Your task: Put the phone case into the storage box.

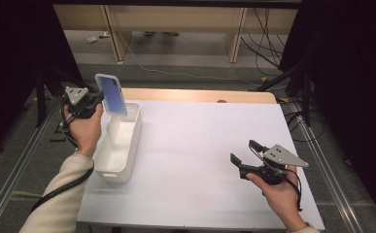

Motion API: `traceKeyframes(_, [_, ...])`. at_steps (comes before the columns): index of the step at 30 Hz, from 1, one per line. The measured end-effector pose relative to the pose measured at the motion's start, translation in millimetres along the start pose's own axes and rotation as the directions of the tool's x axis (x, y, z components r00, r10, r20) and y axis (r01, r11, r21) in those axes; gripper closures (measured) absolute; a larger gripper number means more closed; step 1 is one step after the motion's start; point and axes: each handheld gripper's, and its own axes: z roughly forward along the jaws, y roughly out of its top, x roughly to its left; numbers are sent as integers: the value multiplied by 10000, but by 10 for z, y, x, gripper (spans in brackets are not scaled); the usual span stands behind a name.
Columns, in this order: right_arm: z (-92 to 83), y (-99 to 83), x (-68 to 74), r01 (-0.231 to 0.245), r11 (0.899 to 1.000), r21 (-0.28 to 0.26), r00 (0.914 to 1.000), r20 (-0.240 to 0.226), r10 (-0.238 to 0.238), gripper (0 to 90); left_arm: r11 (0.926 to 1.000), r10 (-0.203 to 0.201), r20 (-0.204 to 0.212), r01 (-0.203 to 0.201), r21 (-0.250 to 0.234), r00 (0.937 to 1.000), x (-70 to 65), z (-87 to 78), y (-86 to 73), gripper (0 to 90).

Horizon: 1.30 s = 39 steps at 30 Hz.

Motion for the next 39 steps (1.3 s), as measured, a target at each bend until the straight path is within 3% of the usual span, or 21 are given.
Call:
traceKeyframes(10, [8, -12, 6, -25, 10000, -84, 10000, 23, 25, 185, 9999, -10, 47, 9, 112, 10000, -31, 62, -15, 886])
traceKeyframes(11, [-18, -5, 0, 46, 9998, 217, 10000, 45, -47, 185, 9999, 5, 36, -5, 130, 10000, -33, 69, -20, 885])
traceKeyframes(17, [-27, -6, -3, 59, 9996, 260, 10000, 51, -60, 184, 9998, 9, 31, -10, 195, 10000, -47, 105, -29, 886])
traceKeyframes(35, [-27, -8, -5, 47, 9997, 256, 10000, 30, -48, 184, 9991, 25, 42, -27, 424, 10000, -65, 211, -65, 886])
traceKeyframes(36, [-7, -17, -4, 47, 10000, 2, 10000, 33, -47, 184, 9990, 31, 30, -32, 443, 10000, -65, 214, -65, 885])
traceKeyframes(39, [-6, -16, -1, 25, 10000, 11, 10000, 26, -25, 184, 9989, 36, -8, -35, 466, 10000, -64, 226, -63, 885])
